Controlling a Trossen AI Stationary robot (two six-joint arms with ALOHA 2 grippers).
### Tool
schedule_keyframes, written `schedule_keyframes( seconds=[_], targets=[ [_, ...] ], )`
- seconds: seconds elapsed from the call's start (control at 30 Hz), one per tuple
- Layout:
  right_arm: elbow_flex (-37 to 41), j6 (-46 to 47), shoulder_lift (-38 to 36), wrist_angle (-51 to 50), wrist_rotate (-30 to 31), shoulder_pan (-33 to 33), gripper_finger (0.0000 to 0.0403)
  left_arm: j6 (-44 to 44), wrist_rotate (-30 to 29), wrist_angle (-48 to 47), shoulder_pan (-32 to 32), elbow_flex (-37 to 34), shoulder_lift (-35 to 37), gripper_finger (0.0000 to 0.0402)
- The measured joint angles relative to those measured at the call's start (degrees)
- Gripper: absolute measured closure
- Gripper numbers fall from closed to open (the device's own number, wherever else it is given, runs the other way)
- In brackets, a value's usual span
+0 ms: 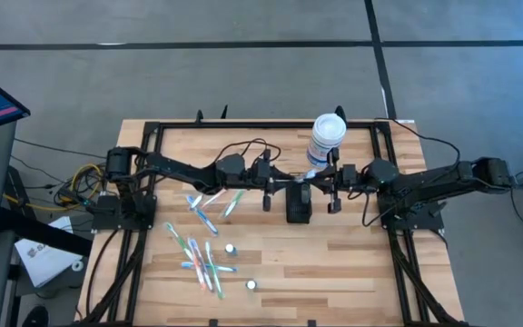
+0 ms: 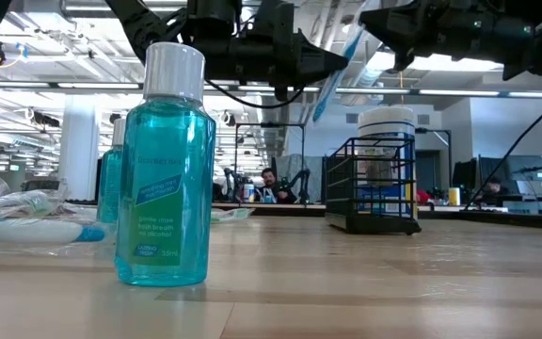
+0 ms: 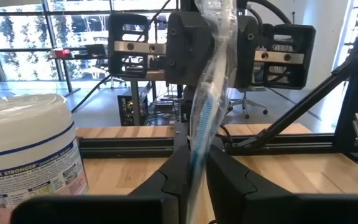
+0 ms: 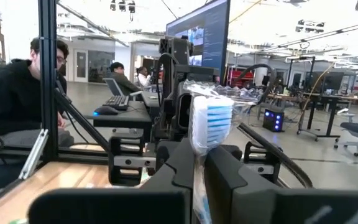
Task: Pick & Place toothbrushing station
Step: Put the top blue toothbrush into the wire mesh organizer
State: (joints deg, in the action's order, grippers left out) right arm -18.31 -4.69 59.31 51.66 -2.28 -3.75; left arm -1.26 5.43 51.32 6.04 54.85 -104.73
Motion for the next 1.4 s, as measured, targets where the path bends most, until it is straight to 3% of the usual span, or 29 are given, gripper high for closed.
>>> schedule_keyframes(
  seconds=[0.33, 0.77, 1.2, 1.4],
  targets=[
    [0.04, -0.02, -0.01, -1.45, 0.79, -0.14, 0.0398, 0.13, 0.12, 0.16, 1.03, -2.30, 4.48, 0.0344],
    [0.01, 4.29, -2.20, -4.03, 0.85, -4.62, 0.0398, 0.23, 0.20, -3.86, -0.03, -16.94, 21.40, 0.0344],
    [-13.52, 5.66, -6.67, -32.82, 2.55, -5.55, 0.0398, 0.66, 0.34, -3.81, -3.17, -21.99, 23.83, 0.0344],
    [-17.22, 8.15, -6.58, -40.55, 3.71, -5.77, 0.0398, 0.66, 0.30, -3.81, -3.10, -24.76, 23.83, 0.0344]
  ],
)
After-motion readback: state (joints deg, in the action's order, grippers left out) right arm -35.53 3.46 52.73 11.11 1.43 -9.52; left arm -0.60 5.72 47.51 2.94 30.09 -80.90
